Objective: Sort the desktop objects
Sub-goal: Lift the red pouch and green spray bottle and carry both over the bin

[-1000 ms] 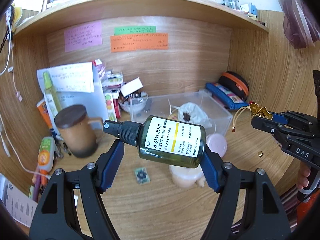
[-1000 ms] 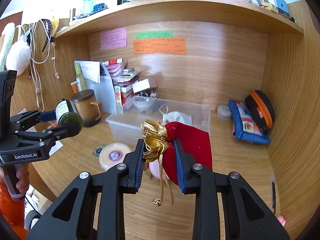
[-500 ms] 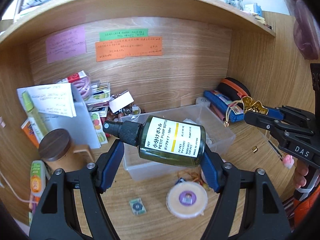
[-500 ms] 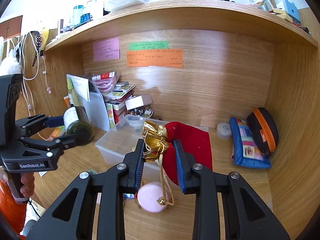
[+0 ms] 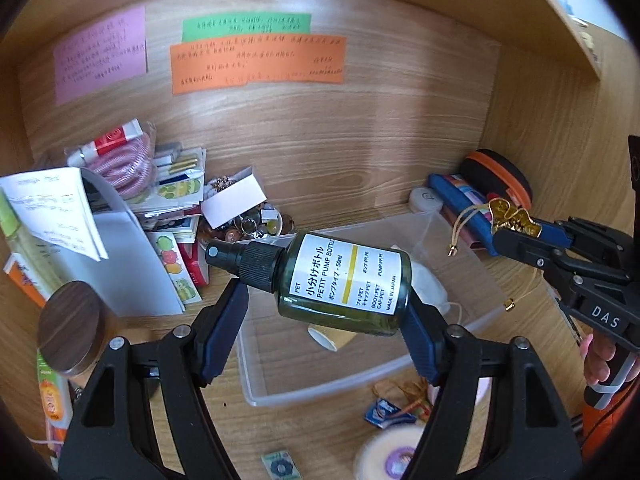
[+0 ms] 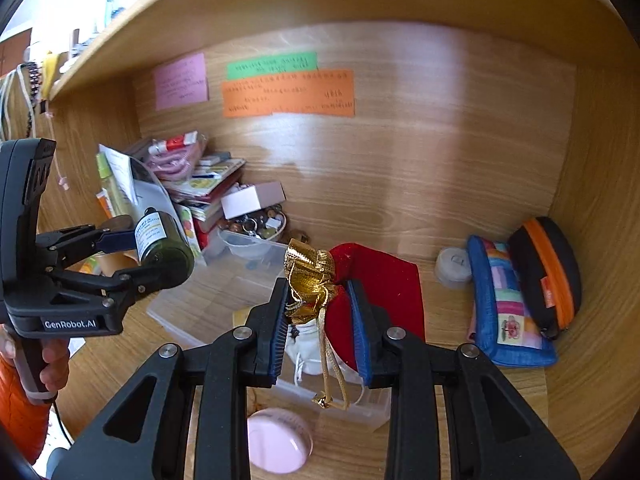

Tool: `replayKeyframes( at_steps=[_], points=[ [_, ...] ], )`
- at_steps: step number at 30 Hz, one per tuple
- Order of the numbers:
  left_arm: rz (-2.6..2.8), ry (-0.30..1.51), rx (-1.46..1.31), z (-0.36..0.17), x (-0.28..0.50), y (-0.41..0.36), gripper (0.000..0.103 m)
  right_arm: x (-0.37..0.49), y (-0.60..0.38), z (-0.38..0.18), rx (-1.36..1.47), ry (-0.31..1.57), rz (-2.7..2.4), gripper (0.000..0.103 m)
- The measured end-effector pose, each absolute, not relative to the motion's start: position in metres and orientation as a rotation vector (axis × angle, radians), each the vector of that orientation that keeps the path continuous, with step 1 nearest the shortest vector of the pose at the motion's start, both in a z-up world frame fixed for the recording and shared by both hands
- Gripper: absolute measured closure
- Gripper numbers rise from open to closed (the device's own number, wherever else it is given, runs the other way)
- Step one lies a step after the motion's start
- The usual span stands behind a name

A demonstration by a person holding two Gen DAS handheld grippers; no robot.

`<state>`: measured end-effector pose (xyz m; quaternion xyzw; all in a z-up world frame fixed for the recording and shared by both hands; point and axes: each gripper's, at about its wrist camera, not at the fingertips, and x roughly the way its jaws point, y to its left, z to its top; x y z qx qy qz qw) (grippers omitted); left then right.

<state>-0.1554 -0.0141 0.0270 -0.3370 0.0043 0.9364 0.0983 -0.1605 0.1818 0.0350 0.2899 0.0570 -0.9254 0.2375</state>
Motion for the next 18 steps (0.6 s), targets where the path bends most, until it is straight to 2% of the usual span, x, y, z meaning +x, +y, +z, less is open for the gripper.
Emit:
replayKeyframes(
  at_steps=[18],
  points=[
    [2.681,0.045,-1.221,-0.026,-0.23,-0.007,0.03,-0.231,0.161,-0.02,0.995,0.247,-2.475,0.077]
  ],
)
